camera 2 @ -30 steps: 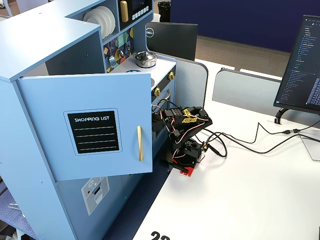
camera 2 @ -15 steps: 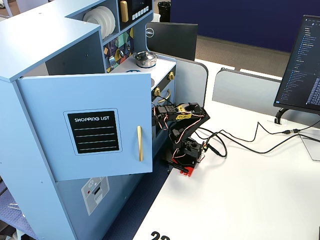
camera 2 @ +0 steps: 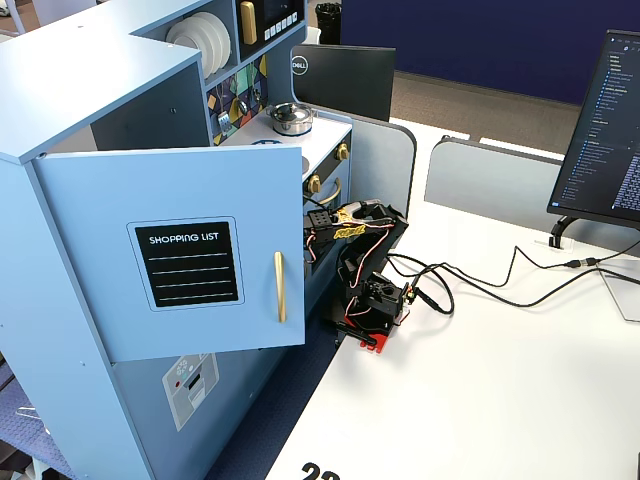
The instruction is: Pick up the green pineapple from the left cabinet and place it in the gray recipient
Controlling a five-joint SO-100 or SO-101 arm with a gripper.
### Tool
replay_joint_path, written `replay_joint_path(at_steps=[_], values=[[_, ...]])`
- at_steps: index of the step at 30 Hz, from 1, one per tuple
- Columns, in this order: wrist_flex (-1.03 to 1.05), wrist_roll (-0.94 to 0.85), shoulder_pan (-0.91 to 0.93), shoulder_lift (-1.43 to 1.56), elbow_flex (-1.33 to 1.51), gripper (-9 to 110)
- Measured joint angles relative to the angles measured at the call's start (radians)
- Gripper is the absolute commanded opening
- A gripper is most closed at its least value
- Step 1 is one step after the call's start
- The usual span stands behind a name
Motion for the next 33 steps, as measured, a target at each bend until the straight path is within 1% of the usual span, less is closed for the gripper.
replay_joint_path(at_steps=[2, 5, 11, 29, 33], values=[[-0.018, 0.000, 0.005, -0.025, -0.011, 58], [-0.044, 0.000, 0.005, -0.067, -0.040, 55], [-0.097, 0.008, -0.005, -0.169, -0.117, 55], [-0.100, 0.008, -0.011, -0.408, -0.321, 51], [-0.100, 0.008, -0.011, -0.469, -0.394, 45]])
